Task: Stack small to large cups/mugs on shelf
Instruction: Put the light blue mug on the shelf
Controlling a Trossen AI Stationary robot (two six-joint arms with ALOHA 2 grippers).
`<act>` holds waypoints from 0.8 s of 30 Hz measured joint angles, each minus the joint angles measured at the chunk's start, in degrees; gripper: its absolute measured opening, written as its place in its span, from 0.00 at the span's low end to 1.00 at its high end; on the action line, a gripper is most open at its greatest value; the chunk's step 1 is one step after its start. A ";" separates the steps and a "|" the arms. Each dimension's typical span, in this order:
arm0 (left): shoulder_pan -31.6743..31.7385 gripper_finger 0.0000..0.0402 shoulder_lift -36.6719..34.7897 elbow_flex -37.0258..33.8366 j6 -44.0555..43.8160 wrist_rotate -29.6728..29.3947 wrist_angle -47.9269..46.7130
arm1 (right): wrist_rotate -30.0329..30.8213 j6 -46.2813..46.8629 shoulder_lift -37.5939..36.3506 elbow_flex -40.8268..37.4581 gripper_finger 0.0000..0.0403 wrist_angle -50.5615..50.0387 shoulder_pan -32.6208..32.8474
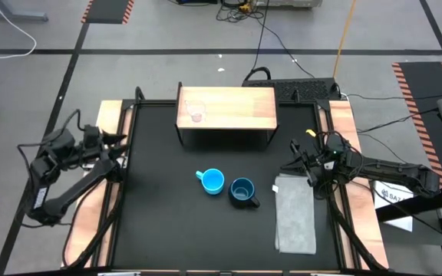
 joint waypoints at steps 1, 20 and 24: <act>0.39 0.65 0.00 -0.02 0.09 0.19 -0.01 | 0.00 0.01 -0.02 0.00 0.00 0.03 0.00; 8.56 0.55 -0.04 -9.43 -5.30 -2.58 7.01 | 0.16 -0.30 -0.04 0.00 0.00 0.16 0.00; 8.81 0.48 -0.04 -13.43 -10.09 -1.70 14.82 | 0.20 -0.32 -0.04 0.00 0.00 0.18 0.00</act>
